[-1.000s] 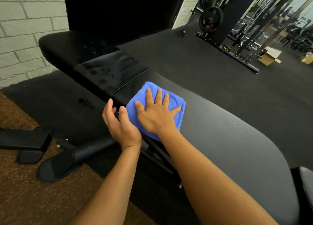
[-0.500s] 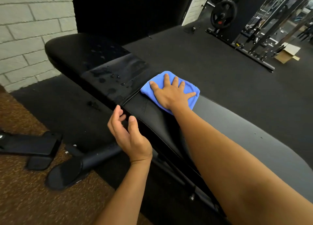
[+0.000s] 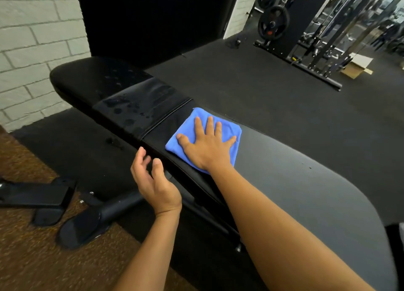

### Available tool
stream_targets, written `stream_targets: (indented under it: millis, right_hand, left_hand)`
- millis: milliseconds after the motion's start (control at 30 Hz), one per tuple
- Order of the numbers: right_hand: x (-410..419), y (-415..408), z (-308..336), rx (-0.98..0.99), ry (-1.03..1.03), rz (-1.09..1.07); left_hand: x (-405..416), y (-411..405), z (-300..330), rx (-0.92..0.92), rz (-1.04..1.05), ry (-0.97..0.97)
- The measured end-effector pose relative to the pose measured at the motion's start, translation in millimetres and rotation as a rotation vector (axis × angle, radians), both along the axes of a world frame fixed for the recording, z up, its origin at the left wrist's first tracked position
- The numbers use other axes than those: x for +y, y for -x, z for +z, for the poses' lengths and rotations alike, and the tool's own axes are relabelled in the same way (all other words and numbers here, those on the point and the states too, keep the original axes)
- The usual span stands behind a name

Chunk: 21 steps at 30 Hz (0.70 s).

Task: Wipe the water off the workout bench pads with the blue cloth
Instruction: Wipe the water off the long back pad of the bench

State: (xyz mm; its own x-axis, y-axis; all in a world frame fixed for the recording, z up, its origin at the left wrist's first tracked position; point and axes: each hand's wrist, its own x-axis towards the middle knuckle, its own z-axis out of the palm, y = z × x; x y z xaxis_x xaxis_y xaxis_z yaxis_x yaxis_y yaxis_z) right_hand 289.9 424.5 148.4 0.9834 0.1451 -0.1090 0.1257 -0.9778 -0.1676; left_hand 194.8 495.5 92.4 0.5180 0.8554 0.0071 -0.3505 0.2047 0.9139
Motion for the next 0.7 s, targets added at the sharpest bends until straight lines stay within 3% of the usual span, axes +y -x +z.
stream_targets:
  millis: [433,700]
  right_hand:
    - [-37.6,119.3,2.1,-0.04,0.065,0.043]
    - [-31.3,46.4,-2.3,0.013,-0.013,-0.08]
  left_hand:
    - [-30.0,27.7,-2.4,-0.005,-0.076,-0.054]
    - [-37.0,2.8,-8.6,-0.034,-0.016,-0.032]
